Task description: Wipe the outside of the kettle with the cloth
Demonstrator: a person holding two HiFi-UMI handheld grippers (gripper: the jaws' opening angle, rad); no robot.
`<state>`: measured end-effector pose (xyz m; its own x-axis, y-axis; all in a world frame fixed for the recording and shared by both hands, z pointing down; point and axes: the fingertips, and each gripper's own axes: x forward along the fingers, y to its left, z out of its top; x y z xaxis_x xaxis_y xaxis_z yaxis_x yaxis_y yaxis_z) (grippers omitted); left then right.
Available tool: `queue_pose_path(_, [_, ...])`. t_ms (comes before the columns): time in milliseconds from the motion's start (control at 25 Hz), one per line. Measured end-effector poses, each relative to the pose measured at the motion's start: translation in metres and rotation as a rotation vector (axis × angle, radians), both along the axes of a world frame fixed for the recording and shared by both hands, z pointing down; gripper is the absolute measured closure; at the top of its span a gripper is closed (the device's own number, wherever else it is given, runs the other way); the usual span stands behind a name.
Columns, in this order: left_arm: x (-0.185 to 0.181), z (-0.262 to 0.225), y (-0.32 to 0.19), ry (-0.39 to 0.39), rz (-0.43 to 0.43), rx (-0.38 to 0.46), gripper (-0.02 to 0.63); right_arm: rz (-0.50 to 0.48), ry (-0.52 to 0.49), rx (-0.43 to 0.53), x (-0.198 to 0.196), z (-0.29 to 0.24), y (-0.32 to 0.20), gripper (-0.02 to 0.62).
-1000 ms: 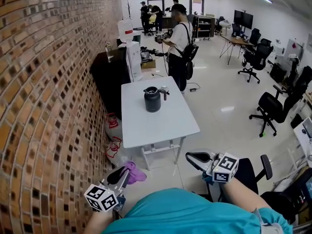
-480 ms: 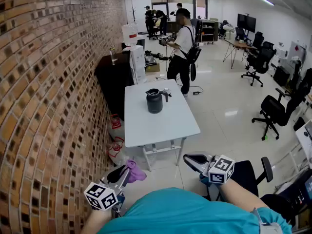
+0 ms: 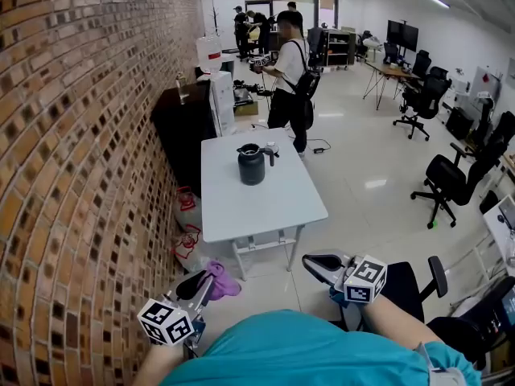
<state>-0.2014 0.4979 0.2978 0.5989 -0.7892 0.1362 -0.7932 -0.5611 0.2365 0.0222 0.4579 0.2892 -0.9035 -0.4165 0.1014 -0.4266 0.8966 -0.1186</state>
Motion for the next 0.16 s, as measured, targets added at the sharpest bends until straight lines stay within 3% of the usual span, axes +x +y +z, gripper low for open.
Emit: queue_pose_path(160, [0.0000, 0.0018, -0.0027, 0.005, 0.004, -0.004, 0.535, 0.007, 0.000, -0.003, 0.0012, 0.0017, -0.0010, 0.592])
